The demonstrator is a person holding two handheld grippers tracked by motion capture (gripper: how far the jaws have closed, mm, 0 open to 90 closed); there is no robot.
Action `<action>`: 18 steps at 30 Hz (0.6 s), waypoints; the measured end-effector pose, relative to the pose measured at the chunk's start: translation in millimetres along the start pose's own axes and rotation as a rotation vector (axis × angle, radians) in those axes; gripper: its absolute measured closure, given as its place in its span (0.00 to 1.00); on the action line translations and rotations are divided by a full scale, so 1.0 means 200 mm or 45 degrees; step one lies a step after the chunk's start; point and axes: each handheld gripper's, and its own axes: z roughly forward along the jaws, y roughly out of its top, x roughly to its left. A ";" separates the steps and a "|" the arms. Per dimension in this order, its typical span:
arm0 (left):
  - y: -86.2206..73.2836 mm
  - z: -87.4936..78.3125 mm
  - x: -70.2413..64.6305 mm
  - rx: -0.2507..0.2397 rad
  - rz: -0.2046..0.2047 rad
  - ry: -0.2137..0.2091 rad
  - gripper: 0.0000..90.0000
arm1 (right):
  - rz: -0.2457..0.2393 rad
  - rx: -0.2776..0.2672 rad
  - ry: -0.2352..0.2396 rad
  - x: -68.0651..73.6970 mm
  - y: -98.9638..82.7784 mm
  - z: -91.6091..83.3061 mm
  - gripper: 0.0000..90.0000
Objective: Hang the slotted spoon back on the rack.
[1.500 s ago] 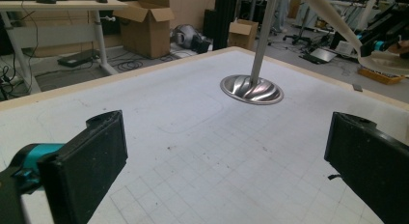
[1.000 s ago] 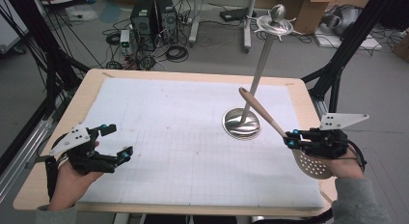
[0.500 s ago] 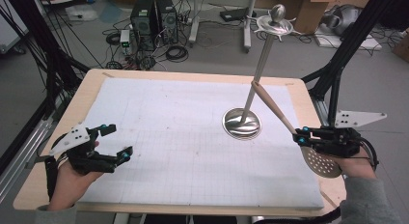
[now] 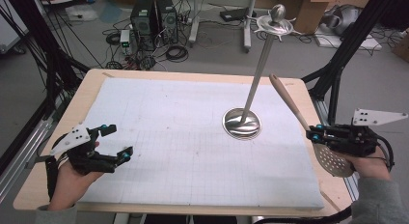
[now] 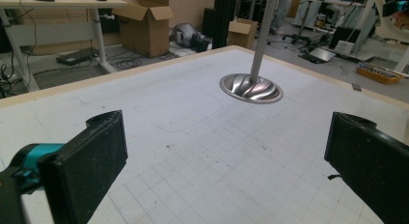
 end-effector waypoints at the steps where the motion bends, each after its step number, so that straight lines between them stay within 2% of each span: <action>1: 0.00 0.00 0.00 0.000 0.001 0.001 0.02 | 0.004 -0.005 -0.002 0.00 0.00 -0.01 0.87; 5: 0.00 0.00 0.00 0.001 0.000 0.002 0.02 | 0.015 -0.032 -0.017 -0.01 -0.01 -0.04 0.87; 10: 0.00 0.00 0.00 0.005 -0.003 0.002 0.02 | 0.035 -0.097 -0.037 -0.02 0.01 -0.06 0.87; 11: 0.00 0.00 0.00 0.005 -0.002 0.000 0.02 | 0.024 -0.115 -0.043 -0.02 0.01 -0.07 0.87; 18: -0.01 0.01 0.00 0.003 -0.009 -0.004 0.02 | 0.034 -0.129 -0.082 -0.03 0.06 -0.09 0.87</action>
